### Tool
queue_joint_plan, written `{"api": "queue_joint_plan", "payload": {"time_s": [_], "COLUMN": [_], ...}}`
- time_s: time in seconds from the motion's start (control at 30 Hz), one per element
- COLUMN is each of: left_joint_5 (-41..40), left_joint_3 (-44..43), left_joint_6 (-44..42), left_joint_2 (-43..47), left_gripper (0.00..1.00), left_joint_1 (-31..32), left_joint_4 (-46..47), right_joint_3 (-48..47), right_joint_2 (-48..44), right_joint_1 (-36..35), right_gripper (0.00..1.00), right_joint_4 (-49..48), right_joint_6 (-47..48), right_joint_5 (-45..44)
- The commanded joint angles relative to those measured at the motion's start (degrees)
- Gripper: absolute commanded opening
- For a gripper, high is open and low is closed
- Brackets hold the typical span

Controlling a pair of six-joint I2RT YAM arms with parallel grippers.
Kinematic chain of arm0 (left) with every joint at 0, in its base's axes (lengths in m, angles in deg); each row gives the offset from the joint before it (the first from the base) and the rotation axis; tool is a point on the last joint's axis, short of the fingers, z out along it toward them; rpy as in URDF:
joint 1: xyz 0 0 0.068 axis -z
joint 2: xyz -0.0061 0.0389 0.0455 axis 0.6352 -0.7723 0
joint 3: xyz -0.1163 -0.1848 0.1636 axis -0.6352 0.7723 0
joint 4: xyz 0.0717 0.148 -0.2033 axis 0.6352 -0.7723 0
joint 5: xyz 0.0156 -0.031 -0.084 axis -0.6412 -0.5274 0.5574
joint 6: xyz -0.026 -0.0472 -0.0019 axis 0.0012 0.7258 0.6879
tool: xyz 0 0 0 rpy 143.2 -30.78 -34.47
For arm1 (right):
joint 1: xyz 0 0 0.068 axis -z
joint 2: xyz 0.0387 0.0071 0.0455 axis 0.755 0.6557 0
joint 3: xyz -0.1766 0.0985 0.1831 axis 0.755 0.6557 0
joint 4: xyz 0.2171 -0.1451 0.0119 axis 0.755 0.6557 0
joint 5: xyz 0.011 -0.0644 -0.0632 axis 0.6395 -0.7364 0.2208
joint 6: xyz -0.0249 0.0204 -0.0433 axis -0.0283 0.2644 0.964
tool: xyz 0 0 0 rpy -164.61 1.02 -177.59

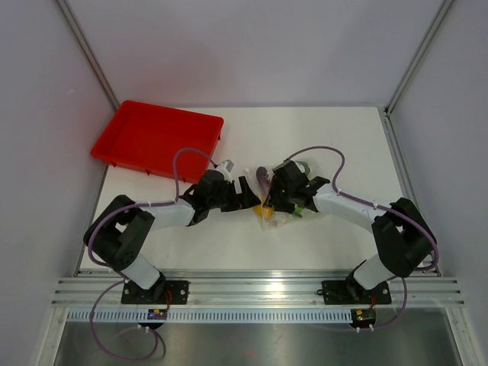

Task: Open the zip-top bag and remove the fake food
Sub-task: Adjust the zipper food storage bag at the center of the board.

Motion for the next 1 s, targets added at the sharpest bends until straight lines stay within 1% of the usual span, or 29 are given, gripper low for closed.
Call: {"api": "queue_joint_plan", "payload": {"time_s": [0.0, 0.17, 0.3, 0.43, 0.47, 0.53, 0.6, 0.7, 0.87, 0.97], "left_joint_5": [2.15, 3.03, 3.82, 3.91, 4.00, 4.52, 4.79, 4.27, 3.65, 3.73], "left_joint_3": [1.80, 1.98, 1.81, 1.28, 1.28, 1.11, 1.10, 1.72, 3.03, 3.48], "left_joint_6": [2.02, 3.51, 4.92, 5.27, 5.71, 6.24, 6.59, 7.03, 7.82, 8.17], "left_joint_2": [2.19, 0.79, -0.80, -1.85, -2.46, -3.08, -3.43, -3.09, -2.47, -2.73], "left_gripper": [0.94, 0.94, 0.94, 0.94, 0.94, 0.94, 0.94, 0.94, 0.94, 0.94], "left_joint_1": [-0.19, -0.19, -0.19, -0.19, -0.19, -0.19, -0.19, -0.19, -0.28, -0.28], "left_joint_4": [6.60, 8.45, 10.82, 12.23, 12.49, 13.20, 13.55, 14.08, 15.31, 16.72], "right_joint_3": [-1.51, 1.04, 1.57, 2.36, 2.54, 2.62, 3.06, 2.98, 1.84, 1.40], "right_joint_2": [-0.29, -2.66, -3.36, -4.94, -5.12, -5.82, -6.18, -5.83, -3.11, -1.26], "right_joint_1": [-0.61, -0.61, -0.53, -0.53, -0.53, -0.52, -0.53, -0.53, -0.53, -0.53], "right_gripper": [0.49, 0.34, 0.32, 0.33, 0.36, 0.45, 0.47, 0.48, 0.45, 0.44], "right_joint_4": [-1.57, -3.15, -3.41, -3.59, -3.68, -3.33, -3.76, -3.86, -3.33, -4.21], "right_joint_6": [-1.25, -3.27, -4.24, -4.32, -4.41, -4.41, -4.24, -4.32, -4.67, -3.62], "right_joint_5": [-1.22, -4.47, -6.15, -8.34, -8.87, -10.27, -10.89, -12.12, -14.76, -14.76]}}
